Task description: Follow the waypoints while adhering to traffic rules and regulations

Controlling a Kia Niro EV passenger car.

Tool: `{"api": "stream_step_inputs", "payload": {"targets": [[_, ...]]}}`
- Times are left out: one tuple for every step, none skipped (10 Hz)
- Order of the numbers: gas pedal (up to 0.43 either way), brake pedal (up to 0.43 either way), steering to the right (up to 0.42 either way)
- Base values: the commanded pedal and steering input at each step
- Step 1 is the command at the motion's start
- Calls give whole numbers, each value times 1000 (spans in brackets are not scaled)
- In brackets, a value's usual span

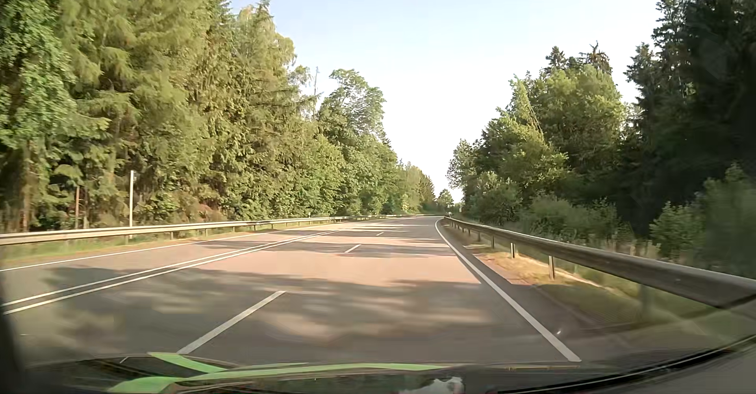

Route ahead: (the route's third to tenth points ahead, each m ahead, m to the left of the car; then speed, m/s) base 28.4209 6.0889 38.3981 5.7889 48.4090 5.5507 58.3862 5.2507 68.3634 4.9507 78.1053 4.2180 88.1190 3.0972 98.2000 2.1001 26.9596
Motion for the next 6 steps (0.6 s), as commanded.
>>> {"api": "stream_step_inputs", "payload": {"targets": [[370,0,4],[358,0,4],[339,0,4],[339,0,4],[339,0,4],[339,0,4]]}}
